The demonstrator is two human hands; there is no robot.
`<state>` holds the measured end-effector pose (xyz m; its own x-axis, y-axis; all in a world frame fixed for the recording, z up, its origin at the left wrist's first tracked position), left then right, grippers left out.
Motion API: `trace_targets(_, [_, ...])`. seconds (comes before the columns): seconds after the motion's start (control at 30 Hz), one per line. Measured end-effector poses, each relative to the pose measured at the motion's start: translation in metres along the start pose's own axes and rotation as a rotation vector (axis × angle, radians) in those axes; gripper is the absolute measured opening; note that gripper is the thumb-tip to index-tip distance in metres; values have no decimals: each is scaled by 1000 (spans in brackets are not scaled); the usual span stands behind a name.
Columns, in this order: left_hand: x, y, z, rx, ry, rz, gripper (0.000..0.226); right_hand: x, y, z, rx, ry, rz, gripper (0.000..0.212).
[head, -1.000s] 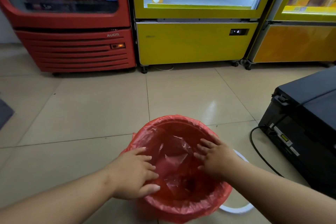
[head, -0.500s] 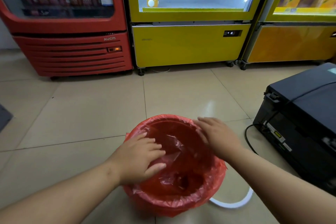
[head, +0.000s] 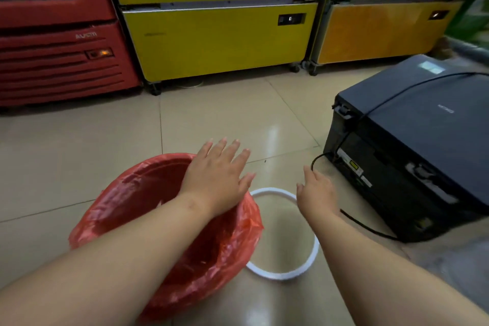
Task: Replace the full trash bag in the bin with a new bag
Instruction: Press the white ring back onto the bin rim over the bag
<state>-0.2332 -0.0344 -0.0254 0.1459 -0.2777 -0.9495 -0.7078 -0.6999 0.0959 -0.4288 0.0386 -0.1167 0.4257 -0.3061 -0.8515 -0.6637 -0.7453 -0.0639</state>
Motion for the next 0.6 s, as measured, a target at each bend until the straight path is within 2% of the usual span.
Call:
trace_targets(0.17, [3,23,32,25,-4,3,60,28,-3,55,143,2,-139,58])
trace_targets(0.43, [4,48,53,12,-12,27,58,62,0,98,328,0,-406,52])
trace_targets(0.53, [6,51,54,8,-3,17,57,77,1,105,506,132,-381,49])
trace_targets(0.6, [8,52,54,-2,-4,6,57,86,-3,109,643,219,-349,57])
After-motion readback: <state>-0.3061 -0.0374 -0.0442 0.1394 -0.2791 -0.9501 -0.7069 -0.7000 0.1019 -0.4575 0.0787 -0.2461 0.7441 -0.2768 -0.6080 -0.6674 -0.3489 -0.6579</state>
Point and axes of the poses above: each hand's wrist, its own y-axis towards the middle knuckle, its own x-axis out of the palm, z = x × y, the point moved 3 cm from there along y, towards the middle knuckle, and after that the axes turned 13 degrees about y, right-handed, at the moved point
